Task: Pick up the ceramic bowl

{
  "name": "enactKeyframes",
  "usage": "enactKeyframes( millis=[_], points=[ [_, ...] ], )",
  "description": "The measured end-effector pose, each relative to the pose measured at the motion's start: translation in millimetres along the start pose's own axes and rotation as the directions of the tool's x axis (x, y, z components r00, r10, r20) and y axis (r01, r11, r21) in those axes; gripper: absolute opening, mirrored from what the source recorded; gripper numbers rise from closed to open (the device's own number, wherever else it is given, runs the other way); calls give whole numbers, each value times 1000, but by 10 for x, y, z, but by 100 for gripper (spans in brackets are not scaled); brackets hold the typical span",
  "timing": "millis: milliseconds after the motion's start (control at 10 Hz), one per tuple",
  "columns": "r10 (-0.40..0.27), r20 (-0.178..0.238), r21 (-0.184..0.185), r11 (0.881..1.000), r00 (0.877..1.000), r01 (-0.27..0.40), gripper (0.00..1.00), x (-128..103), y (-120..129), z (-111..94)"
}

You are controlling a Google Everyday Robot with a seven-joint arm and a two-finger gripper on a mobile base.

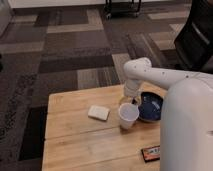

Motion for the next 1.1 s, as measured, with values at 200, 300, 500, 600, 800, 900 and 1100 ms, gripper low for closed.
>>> enactKeyframes(
  millis=[200,300,500,600,800,900,1100],
  points=[
    [13,7,-6,1000,1000,-13,14,34,-56,-41],
    [17,9,-8,1000,1000,-17,7,40,-67,-52],
    [36,23,-5,999,999,-36,0,26,-140,-118],
    [48,32,-4,999,998,-48,0,12,-184,-163],
    [69,54,-2,998,996,-69,0,-24,-261,-279],
    [79,64,-1,997,995,-79,0,-47,-288,-346],
    [120,99,7,993,988,-121,0,-110,-406,-642]
  ],
)
